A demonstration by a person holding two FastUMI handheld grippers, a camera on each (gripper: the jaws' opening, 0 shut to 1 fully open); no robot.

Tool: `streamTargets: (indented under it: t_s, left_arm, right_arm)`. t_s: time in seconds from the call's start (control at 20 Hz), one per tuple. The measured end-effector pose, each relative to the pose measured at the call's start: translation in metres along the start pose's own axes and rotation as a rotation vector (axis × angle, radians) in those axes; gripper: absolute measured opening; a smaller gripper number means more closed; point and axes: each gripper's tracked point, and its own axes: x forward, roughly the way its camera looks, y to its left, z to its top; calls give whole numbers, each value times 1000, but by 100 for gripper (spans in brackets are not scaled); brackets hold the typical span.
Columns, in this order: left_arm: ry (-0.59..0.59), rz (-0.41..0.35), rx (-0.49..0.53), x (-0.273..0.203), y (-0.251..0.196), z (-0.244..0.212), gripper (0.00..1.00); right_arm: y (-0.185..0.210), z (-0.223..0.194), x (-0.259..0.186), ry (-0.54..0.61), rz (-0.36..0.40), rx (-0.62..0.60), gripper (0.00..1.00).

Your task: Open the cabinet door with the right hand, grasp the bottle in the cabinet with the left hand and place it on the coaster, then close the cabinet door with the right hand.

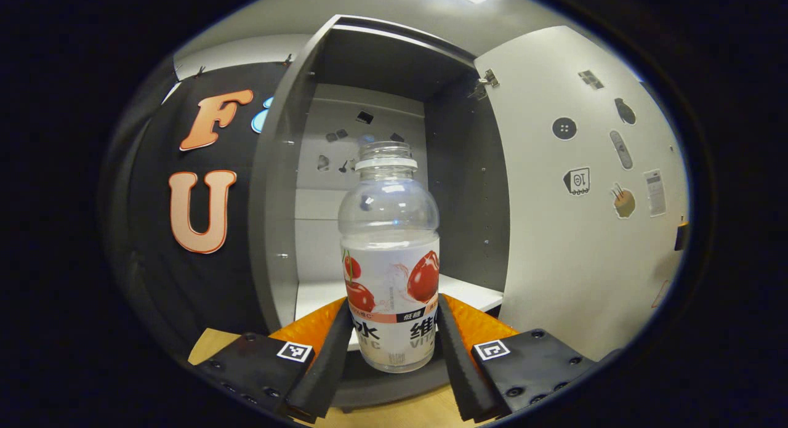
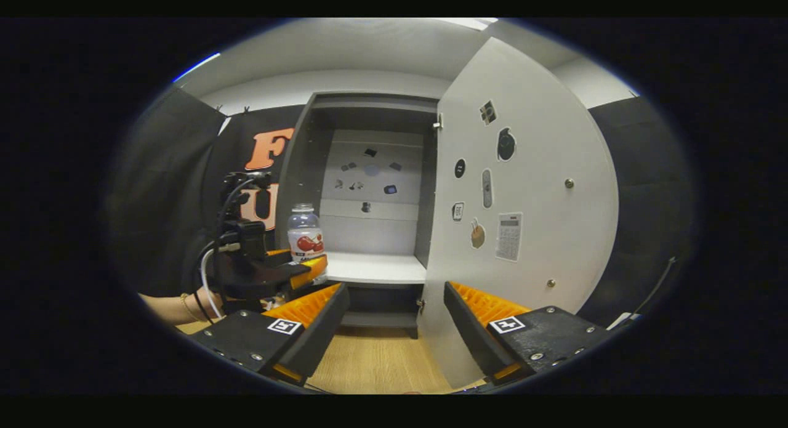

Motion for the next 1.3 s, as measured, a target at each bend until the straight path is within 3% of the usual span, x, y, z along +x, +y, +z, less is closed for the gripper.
streamTargets:
  t_s: [0.2,0.6,0.85,1.3]
  left_arm:
    - [-1,44,58,-65,19,-27,80]
    - [13,-21,74,-143,34,-72,80]
    - [31,-30,86,-171,50,-116,81]
    - [117,72,74,-174,64,-218,81]
  right_arm:
    - [22,-8,-8,-5,32,28,95]
    - [69,-16,-32,-9,-29,44,95]
    - [85,-37,-50,45,-73,38,93]
    - [83,-80,-33,81,-26,56,95]
